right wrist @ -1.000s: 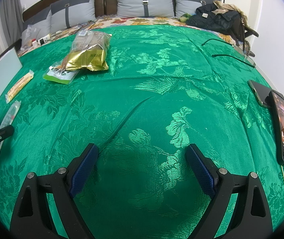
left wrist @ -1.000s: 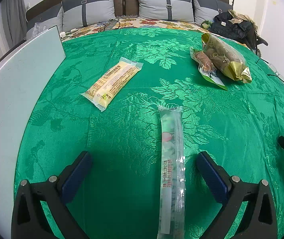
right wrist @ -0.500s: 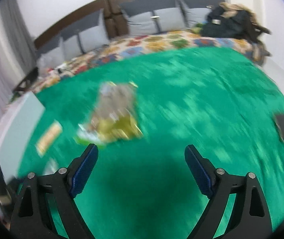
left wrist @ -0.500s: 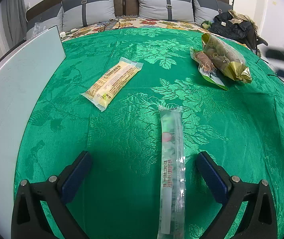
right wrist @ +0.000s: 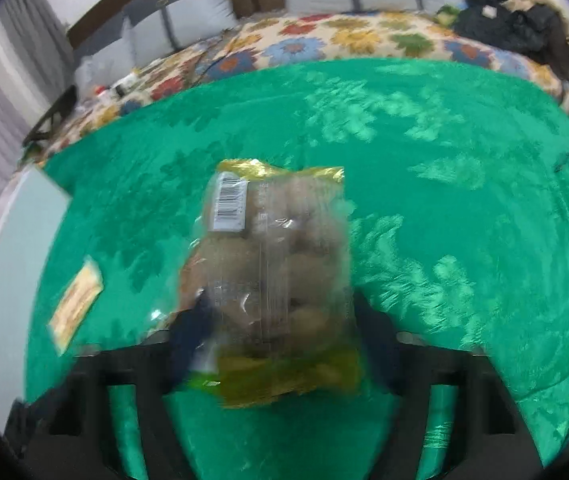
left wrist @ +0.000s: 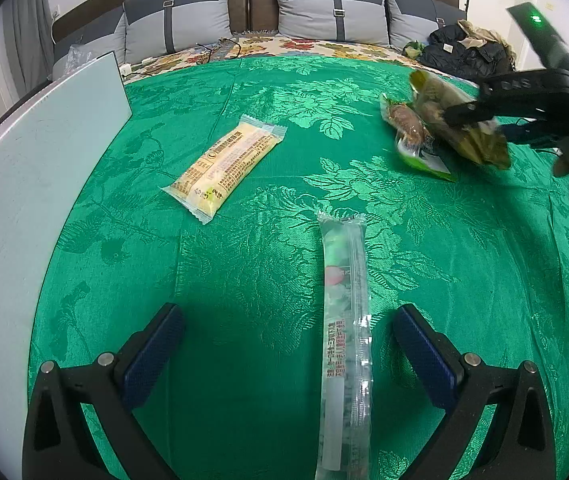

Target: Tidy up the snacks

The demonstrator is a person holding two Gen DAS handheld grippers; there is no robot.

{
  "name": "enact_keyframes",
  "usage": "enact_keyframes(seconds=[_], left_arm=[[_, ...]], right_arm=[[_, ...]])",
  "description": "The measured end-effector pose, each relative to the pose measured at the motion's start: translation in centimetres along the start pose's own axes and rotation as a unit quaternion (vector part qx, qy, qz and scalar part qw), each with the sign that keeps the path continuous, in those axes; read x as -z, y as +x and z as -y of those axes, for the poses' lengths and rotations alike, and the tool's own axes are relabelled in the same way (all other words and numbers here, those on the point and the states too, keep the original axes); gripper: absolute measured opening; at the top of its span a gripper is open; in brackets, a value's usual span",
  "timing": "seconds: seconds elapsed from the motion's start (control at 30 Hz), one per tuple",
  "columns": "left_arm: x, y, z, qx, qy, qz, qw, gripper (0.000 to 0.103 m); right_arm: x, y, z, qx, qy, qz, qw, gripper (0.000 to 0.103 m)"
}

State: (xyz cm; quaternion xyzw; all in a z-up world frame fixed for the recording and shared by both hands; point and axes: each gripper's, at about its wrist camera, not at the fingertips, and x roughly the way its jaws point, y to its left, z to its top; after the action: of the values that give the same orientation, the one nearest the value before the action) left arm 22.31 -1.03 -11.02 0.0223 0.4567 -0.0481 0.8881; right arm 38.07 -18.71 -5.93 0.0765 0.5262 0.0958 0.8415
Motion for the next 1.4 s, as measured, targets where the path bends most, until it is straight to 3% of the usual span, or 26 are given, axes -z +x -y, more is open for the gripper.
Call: enact_keyframes(seconds=[0.23, 0.37, 0.5, 0.63, 0.7, 0.87, 1.0, 1.4], left_arm=[[0.0, 0.0, 0.0, 0.0, 0.0, 0.0, 1.0, 0.103], [0.0, 0.0, 0.0, 0.0, 0.0, 0.0, 1.0, 0.103], [0.0, 0.0, 0.0, 0.0, 0.0, 0.0, 1.0, 0.103], [0.0, 0.0, 0.0, 0.0, 0.0, 0.0, 1.0, 0.103], [0.0, 0.0, -0.1, 0.0, 0.0, 0.0, 1.0, 0.103], [0.0, 0.0, -0.1, 0.001, 0.0, 0.0, 1.0, 0.103], [0.0, 0.0, 0.0, 0.001, 0.0, 0.0, 1.0, 0.103], [0.0, 0.0, 0.0, 0.001, 0.0, 0.0, 1.0, 0.103]], right_arm=[[3.6, -5.4, 0.4, -0.032, 0.006, 0.041, 0.999, 0.062], [7.5, -9.0, 0.6, -0.036, 0.004, 0.059, 0.998, 0.062], [11.5, -10.7, 0.9, -0.006, 0.004, 0.075, 0.997, 0.062], [14.7, -9.8, 0.8, 0.03, -0.019, 0.064, 0.997, 0.063], [16.0, -8.8, 0.4, 0.047, -0.038, 0.066, 0.996, 0.072], [17.4, -7.3, -0.4, 0.098, -0.072, 0.065, 0.99, 0.08], [17.4, -7.3, 0.2, 0.098, -0.059, 0.061, 0.992, 0.087], [17.3, -6.9, 0.0, 0.098, -0.058, 0.057, 0.992, 0.091]])
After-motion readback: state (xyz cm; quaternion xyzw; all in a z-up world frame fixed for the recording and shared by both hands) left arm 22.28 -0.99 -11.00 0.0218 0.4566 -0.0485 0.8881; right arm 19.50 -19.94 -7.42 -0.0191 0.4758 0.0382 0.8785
